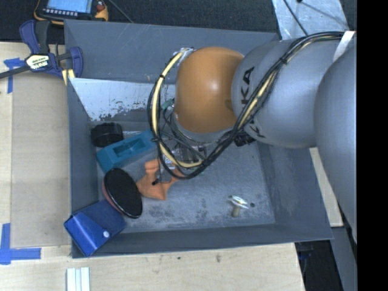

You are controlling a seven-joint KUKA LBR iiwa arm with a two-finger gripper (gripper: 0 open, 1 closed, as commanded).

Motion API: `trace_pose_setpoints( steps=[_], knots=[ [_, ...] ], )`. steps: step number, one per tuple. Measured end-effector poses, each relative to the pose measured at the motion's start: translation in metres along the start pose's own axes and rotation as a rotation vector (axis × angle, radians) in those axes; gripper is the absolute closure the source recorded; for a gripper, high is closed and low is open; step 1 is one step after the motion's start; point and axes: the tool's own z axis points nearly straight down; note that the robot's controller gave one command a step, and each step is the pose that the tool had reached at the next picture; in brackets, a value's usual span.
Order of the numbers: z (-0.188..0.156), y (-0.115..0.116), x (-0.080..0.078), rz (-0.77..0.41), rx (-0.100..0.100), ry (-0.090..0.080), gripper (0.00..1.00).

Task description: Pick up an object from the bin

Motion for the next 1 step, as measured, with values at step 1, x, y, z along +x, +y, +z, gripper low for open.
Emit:
trace_pose_setpoints(
  steps=[1],
  knots=[
    [-0.0634, 0.0049, -0.0232, 0.017, -0.001, -0.002, 1.00]
  ],
)
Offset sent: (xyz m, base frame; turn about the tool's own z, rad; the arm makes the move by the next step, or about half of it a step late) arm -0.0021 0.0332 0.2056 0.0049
